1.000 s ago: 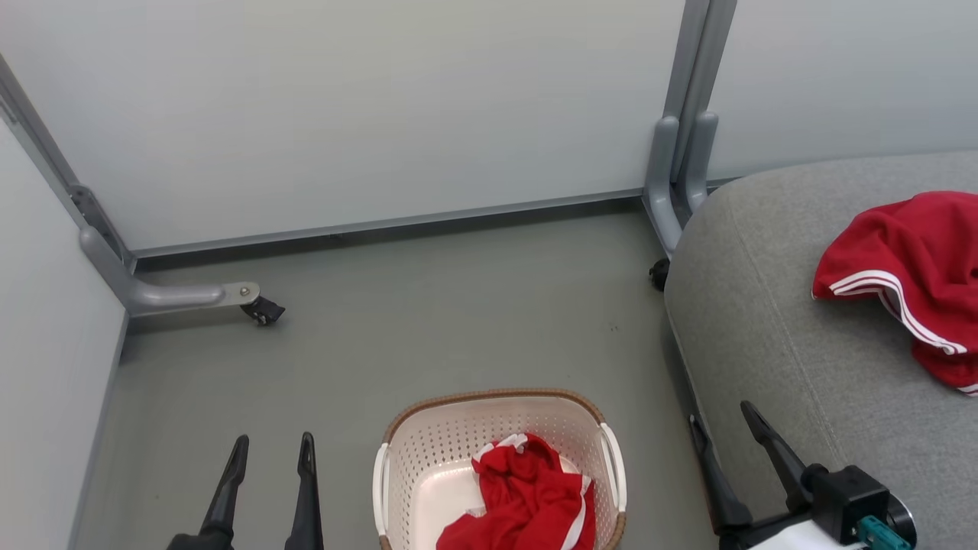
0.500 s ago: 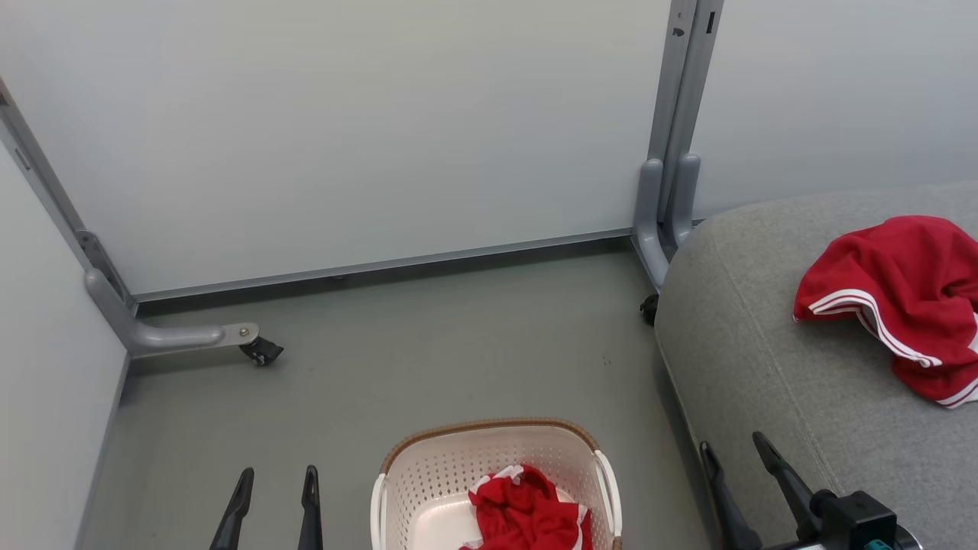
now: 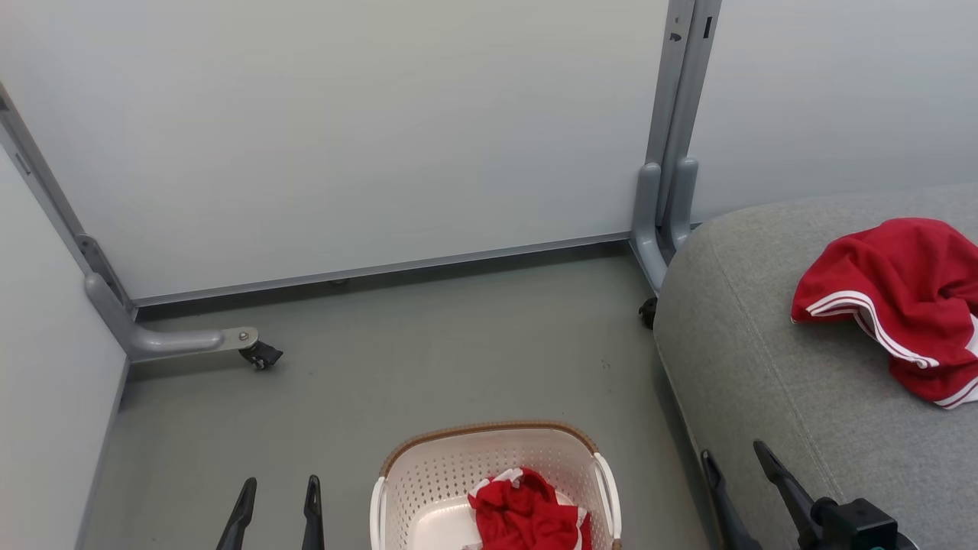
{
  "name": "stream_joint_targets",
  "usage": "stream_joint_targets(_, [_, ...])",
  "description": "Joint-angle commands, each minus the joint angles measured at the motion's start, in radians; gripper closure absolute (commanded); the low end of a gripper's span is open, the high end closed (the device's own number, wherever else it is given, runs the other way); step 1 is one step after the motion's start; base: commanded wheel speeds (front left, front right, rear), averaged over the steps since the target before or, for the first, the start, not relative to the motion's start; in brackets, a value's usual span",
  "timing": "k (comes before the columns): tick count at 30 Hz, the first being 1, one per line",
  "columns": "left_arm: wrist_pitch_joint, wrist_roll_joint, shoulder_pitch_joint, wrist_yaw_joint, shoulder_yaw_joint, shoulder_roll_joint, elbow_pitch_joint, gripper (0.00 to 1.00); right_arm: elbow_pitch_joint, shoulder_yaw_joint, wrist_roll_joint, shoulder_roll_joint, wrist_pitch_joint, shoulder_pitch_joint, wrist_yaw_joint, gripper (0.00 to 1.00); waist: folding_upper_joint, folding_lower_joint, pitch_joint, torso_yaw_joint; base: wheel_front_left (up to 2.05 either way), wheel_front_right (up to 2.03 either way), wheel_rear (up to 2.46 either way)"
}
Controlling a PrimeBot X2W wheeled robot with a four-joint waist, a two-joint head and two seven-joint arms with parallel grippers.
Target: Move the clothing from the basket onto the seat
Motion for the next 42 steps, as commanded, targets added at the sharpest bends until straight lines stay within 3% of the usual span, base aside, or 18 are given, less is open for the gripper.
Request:
stream_joint_targets(1, [-0.001,0.002,0.014,0.003,0.000,0.001,0.004,0.00,0.003,-0.002,-0.003,-0.002,-0.002,0.012,-0.001,0.00,0.0000,0.0001,0.000,0.001,0.00,0.00,0.00])
stream_joint_targets(14, [-0.001,0.027,0.004,-0.023,-0.020,0.001,0.007,0.00,0.009,-0.002,0.001,-0.002,-0.002,0.010,-0.001,0.00,0.0000,0.0001,0.011,-0.001,0.00,0.00,0.00])
stream_joint_targets(27, [-0.001,0.013,-0.038,-0.017,-0.032,0.001,0.047,0.00,-0.001,-0.006,-0.018,-0.002,-0.002,-0.016,-0.001,0.00,0.0000,0.0001,0.080,-0.015,0.00,0.00,0.00])
stream_joint_targets(35, [-0.001,0.044,-0.101,-0.009,-0.070,0.001,0.079,0.00,-0.018,-0.015,-0.036,-0.004,-0.002,-0.050,-0.001,0.00,0.0000,0.0001,0.189,-0.026,0.00,0.00,0.00])
stream_joint_targets(42, [-0.001,0.089,-0.254,-0.030,-0.110,0.001,0.121,0.00,-0.053,-0.035,-0.039,-0.016,-0.002,-0.151,-0.001,0.00,0.0000,0.0001,0.380,-0.023,0.00,0.00,0.00])
